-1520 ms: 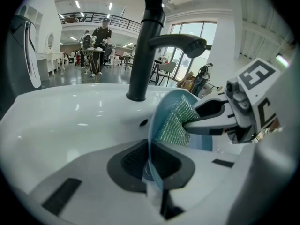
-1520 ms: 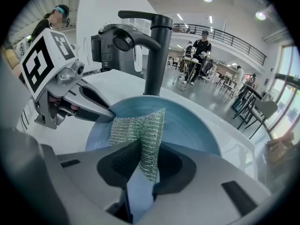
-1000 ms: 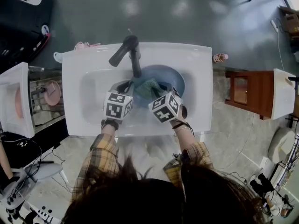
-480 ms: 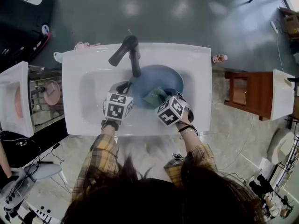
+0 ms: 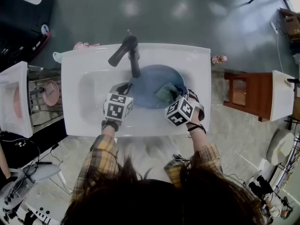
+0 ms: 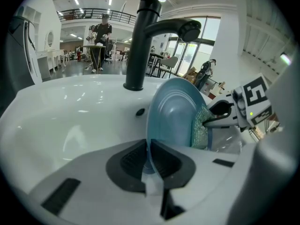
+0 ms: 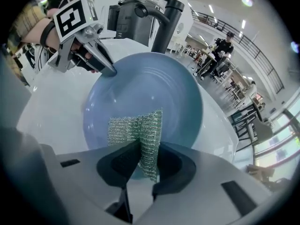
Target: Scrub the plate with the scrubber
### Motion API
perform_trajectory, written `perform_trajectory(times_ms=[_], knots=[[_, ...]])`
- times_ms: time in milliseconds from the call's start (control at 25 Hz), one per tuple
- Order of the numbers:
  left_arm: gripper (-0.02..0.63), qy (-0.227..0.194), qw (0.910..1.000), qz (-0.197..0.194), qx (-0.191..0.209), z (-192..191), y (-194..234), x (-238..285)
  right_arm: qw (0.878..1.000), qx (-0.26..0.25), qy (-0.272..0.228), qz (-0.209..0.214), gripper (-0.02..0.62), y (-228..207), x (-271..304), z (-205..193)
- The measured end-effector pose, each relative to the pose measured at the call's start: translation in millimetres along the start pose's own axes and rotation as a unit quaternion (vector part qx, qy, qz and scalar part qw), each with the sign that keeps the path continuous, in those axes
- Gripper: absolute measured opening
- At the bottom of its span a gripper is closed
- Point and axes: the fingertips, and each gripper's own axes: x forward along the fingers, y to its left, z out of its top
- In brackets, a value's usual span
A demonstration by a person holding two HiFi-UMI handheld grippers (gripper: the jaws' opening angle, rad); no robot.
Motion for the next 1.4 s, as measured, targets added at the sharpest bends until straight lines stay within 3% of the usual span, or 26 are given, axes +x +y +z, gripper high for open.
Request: perform_trajectory(times_ms=[480, 840, 1160, 1400], knots=[[0.028, 0.012, 0.9997, -0.009, 0.018, -2.3, -5.8, -0.2, 0.988, -0.086, -0.06, -0.118, 0.107, -45.5, -14.7, 35.5], [0.028, 0.011, 0.9997, -0.018, 0.01, -4.8, -9.9, 0.5, 0.978, -0.084, -0.109, -0.155, 0.107, -53.9, -17.8, 78.7], [0.029, 0.013, 0.9997, -0.017, 0.012, -4.7, -9.2, 1.7, 0.974, -0.096, -0.134, -0.156, 0.106, -39.8, -14.5, 110.6], [0.031, 0.011, 0.9997, -0.014, 0.017, -4.4, -8.8, 1.7, 0.977, -0.104, -0.139, -0.127, 0.104, -18.4, -10.9, 126.5]])
